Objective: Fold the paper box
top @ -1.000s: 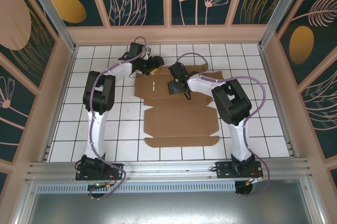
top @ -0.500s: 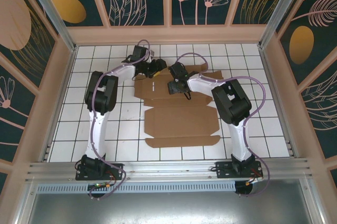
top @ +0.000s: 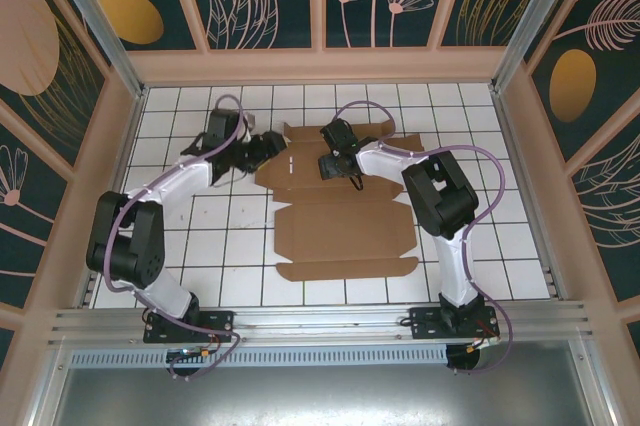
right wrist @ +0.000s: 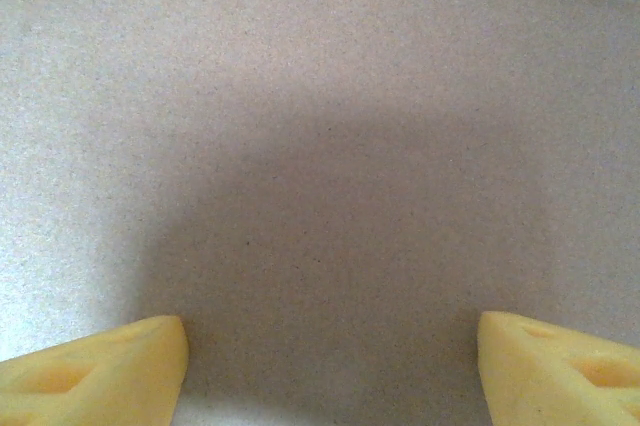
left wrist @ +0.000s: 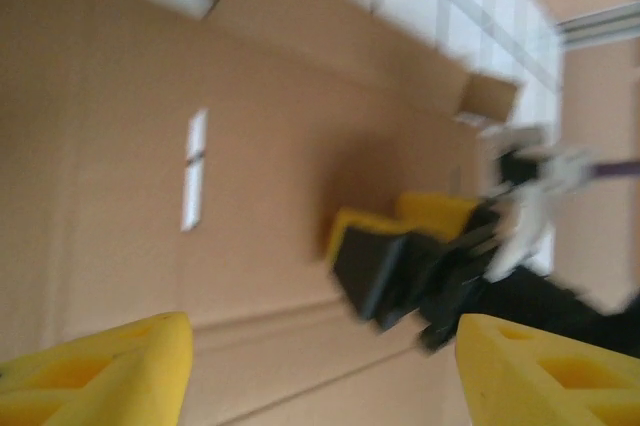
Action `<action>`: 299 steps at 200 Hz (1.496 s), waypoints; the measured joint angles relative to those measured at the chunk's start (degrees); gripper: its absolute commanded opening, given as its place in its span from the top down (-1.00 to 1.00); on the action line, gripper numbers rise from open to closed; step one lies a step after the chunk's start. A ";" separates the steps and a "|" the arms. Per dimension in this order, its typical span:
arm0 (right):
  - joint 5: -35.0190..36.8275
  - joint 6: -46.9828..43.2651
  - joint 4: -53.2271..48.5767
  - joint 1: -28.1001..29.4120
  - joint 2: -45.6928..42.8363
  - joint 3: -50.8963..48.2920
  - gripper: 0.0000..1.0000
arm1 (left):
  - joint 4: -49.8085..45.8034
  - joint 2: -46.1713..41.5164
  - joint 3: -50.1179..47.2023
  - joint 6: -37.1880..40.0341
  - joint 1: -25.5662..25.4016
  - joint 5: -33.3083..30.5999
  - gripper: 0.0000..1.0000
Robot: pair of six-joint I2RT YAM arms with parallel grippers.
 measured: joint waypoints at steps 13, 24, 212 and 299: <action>0.00 0.00 0.04 0.00 0.00 -0.02 -0.52 | -0.42 -0.15 -4.00 -0.07 -0.74 -0.57 -0.45; 0.00 0.00 0.04 0.00 0.00 -0.02 -0.53 | -1.11 -0.37 -6.78 -0.09 -1.64 -1.31 -0.48; -0.09 0.04 0.96 0.00 -0.31 -0.72 -0.53 | 5.95 2.23 -8.13 -3.32 -7.19 0.31 -0.43; -0.13 0.07 1.03 -0.02 -0.31 -0.76 -0.52 | 12.96 7.08 -7.37 -7.13 -10.78 1.92 -0.39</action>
